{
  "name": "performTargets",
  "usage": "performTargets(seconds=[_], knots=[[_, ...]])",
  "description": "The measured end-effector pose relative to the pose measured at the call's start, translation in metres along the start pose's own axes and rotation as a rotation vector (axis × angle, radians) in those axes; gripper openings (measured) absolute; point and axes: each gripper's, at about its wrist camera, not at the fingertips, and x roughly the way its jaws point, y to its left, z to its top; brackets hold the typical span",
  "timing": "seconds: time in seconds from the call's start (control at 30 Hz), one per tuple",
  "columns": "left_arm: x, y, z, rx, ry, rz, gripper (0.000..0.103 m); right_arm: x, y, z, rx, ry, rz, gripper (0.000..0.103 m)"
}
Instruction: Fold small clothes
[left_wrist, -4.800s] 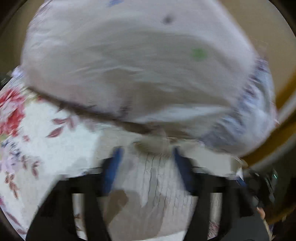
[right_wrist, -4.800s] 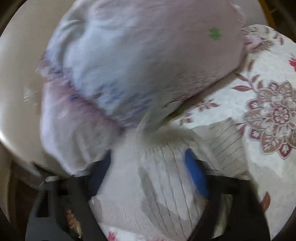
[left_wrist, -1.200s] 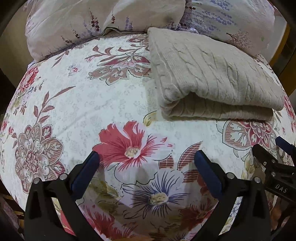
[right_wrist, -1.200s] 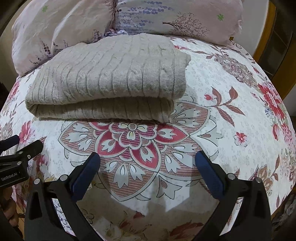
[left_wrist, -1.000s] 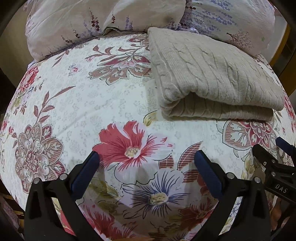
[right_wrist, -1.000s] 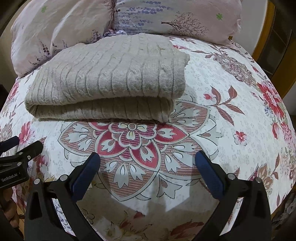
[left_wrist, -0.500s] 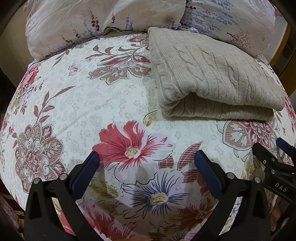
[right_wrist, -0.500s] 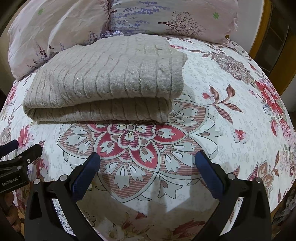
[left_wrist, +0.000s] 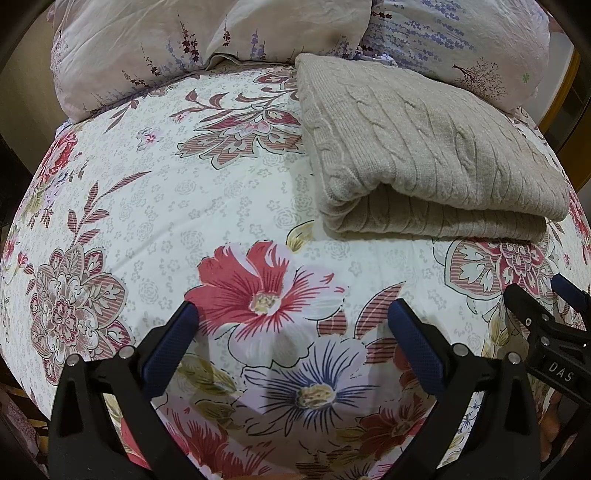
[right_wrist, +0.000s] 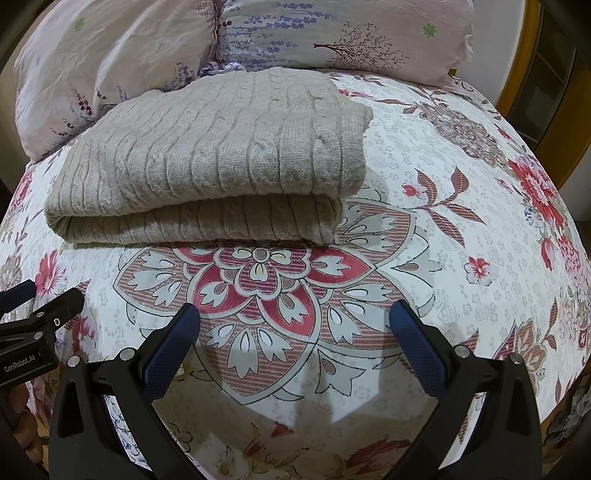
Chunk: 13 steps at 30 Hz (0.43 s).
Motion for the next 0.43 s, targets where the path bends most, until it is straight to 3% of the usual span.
performTargets(seconds=[0.43], knots=[[-0.0008,0.0011,0.0005,-0.001,-0.012,0.000,0.101,0.0000,0.0001,0.0002,0.000,-0.002,0.000,0.102]])
